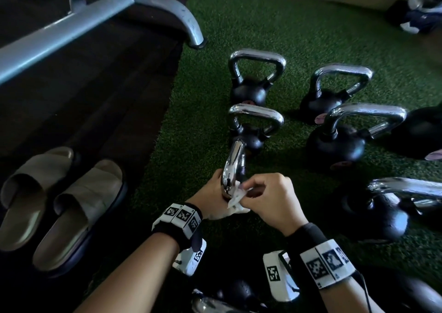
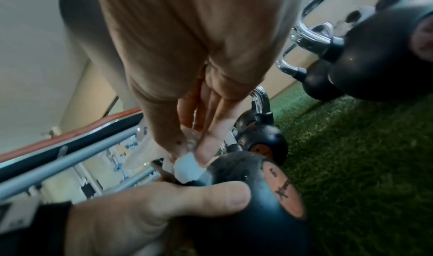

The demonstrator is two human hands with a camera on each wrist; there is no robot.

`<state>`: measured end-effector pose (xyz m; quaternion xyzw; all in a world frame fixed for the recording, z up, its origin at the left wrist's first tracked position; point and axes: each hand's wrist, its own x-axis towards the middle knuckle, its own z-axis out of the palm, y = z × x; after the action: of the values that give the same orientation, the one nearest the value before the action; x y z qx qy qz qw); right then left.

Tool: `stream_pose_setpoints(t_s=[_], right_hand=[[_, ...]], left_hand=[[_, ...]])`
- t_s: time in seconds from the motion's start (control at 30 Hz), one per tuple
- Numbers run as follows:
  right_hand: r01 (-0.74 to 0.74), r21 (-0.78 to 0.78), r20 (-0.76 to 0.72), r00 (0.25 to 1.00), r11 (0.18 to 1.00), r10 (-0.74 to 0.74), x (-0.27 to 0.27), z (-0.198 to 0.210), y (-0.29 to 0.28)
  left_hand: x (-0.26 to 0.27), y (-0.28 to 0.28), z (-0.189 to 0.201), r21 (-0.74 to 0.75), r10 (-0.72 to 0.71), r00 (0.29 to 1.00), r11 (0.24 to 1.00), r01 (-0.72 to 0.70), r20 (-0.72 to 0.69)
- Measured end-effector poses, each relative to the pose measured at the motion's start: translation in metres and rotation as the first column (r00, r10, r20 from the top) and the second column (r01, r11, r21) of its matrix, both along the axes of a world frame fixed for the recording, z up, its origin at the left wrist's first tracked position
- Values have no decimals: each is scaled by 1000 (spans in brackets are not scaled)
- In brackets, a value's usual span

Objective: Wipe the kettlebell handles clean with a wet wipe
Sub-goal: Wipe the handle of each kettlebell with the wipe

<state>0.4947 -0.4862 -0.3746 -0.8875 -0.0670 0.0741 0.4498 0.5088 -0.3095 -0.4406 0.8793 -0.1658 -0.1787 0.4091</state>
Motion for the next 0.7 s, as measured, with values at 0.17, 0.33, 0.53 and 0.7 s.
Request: stream_pose_setpoints(t_s=[0.17, 0.33, 0.53, 0.7], right_hand=[[-95, 85, -14, 995, 992, 96, 19, -4, -8], [-345, -113, -125, 935, 932, 331, 43, -8, -4], [-320, 317, -234, 886, 893, 401, 25, -19, -11], [-249, 345, -263, 900, 905, 348, 18, -25, -14]], left_hand=[[0, -2, -16, -28, 11, 999, 1000, -13, -48], [-8, 1, -7, -134, 100, 992, 985, -110, -81], [-18, 2, -4, -206, 81, 996, 975, -88, -41], [-22, 0, -3, -227, 69, 997, 972, -58, 38]])
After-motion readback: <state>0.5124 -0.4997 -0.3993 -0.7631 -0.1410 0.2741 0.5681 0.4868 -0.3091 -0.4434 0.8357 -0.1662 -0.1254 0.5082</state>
